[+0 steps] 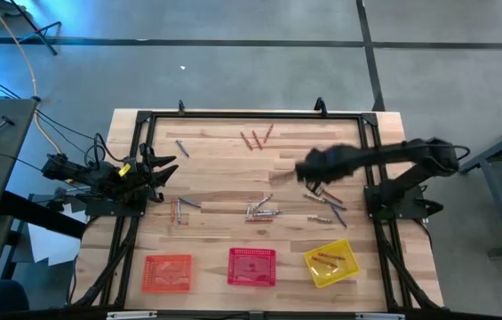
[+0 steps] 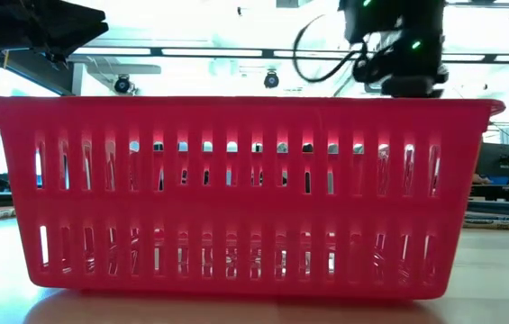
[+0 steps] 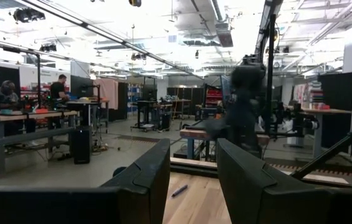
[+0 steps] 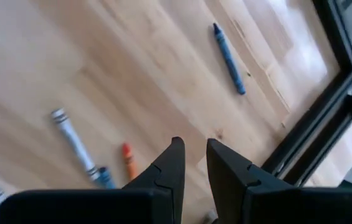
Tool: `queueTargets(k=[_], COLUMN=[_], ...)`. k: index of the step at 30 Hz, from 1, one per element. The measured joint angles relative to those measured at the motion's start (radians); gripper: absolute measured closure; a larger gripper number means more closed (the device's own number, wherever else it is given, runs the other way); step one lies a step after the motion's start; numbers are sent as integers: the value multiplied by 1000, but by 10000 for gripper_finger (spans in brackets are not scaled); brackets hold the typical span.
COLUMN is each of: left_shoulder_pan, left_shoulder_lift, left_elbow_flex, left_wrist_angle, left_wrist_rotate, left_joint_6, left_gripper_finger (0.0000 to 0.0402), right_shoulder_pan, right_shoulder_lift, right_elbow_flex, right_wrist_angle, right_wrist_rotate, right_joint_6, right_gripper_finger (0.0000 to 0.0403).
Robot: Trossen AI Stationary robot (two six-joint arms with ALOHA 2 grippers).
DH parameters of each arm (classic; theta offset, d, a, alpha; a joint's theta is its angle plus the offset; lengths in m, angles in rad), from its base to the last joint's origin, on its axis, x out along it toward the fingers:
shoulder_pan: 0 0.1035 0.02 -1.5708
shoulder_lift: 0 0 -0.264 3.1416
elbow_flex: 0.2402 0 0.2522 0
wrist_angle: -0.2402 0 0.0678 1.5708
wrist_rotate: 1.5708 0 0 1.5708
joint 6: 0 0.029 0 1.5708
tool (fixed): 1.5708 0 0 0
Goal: Sort crayons
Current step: Put the blue crayon into the red bin
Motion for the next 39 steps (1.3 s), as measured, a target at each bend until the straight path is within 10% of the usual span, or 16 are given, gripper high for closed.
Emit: queueTargets(k=[14,39], left_shoulder_pan=[0,0], left_shoulder_lift=[0,0], left_elbow_flex=[0,0], left_wrist_angle=[0,0], left_wrist_rotate=[0,0], left_joint_6=[54,55], left_gripper_finger=[284,284], right_shoulder_pan=[-438,-567], right_shoulder_lift=[19,187], right_elbow_flex=[0,-1], right_wrist_angle=[204,256], right_wrist_rotate=[-195,-284], right_joint_6=[-403,-602], right_gripper_finger=[343,286])
